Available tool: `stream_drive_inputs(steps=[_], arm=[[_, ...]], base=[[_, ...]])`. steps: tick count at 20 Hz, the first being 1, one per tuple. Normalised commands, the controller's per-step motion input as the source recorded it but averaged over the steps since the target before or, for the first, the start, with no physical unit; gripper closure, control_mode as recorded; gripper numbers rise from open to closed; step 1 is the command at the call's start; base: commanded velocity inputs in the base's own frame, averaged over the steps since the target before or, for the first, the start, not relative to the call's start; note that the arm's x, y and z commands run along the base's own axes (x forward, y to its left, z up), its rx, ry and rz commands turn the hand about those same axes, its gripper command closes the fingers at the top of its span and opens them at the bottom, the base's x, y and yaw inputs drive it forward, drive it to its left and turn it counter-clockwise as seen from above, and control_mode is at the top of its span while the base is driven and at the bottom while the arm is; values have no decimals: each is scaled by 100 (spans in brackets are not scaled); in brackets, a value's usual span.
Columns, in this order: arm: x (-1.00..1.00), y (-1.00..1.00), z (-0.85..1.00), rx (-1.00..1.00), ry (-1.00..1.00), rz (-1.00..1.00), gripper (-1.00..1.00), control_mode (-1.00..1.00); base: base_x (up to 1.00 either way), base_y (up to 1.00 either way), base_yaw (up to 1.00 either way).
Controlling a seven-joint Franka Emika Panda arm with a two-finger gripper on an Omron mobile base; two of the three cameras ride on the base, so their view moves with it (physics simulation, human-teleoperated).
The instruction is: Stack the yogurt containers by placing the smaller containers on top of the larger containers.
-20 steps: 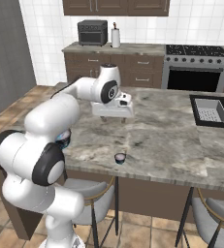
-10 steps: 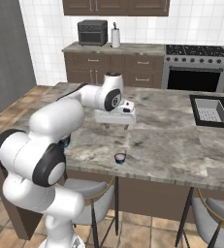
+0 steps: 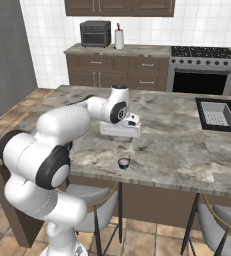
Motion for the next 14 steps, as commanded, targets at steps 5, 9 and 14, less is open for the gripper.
stream_drive_inputs(steps=[5, 9, 14], arm=[[0, -11, -37, 2, 0, 0, -100, -100], [0, -3, -35, 1, 1, 0, -100, -100], [0, 0, -21, 1, 0, 0, -100, -100]], base=[[0, 0, 0], [0, 0, 0], [0, 0, 0]])
